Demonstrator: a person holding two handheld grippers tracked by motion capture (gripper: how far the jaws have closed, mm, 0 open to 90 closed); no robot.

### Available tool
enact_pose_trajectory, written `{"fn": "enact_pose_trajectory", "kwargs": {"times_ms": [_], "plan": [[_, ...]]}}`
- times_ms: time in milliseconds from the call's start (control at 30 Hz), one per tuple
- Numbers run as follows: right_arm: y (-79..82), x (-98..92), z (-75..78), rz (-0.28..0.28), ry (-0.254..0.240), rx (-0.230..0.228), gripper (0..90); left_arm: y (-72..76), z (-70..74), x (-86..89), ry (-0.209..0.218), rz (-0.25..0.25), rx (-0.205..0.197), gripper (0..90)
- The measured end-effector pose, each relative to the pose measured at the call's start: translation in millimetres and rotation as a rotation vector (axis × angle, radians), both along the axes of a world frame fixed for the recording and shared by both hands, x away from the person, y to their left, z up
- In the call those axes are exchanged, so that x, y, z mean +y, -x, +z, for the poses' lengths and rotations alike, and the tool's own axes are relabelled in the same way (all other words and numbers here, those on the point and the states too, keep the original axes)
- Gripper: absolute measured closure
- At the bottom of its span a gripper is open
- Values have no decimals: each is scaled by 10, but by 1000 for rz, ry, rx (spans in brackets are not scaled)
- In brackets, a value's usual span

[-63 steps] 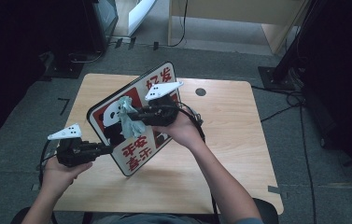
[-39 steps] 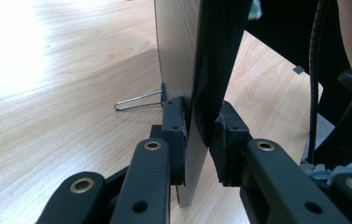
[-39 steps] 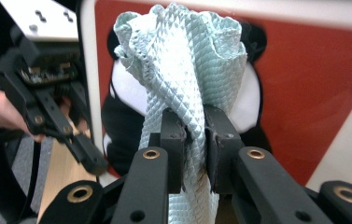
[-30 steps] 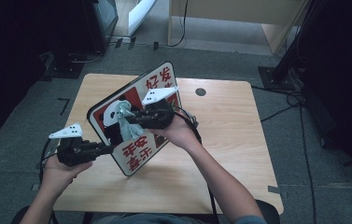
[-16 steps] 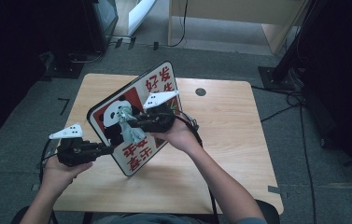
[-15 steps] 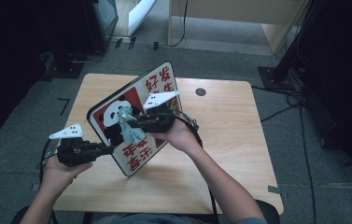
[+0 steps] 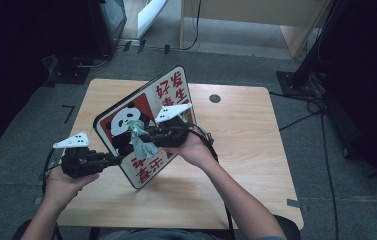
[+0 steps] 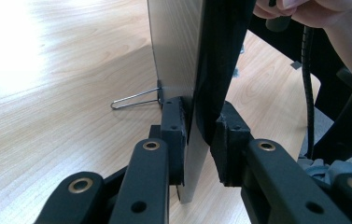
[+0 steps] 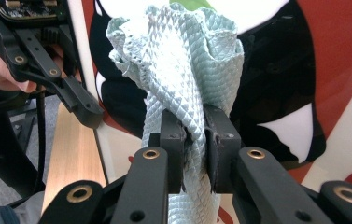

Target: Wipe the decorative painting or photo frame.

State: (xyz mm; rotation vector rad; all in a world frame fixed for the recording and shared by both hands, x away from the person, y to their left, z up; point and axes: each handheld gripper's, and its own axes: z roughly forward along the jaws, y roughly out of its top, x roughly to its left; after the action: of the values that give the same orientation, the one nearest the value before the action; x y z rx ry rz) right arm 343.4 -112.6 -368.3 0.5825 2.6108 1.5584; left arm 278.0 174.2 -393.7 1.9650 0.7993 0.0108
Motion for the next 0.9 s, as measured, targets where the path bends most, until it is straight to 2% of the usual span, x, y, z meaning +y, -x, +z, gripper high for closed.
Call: {"fn": "enact_pose_trajectory", "kwargs": {"times_ms": [367,900], "plan": [[2,-31,-110,5,-15,22,796,-4,0,1,2,-1,2,767],[35,-51,-248,8,15,38,796,-4,2,1,0,-3,2,767]]}}
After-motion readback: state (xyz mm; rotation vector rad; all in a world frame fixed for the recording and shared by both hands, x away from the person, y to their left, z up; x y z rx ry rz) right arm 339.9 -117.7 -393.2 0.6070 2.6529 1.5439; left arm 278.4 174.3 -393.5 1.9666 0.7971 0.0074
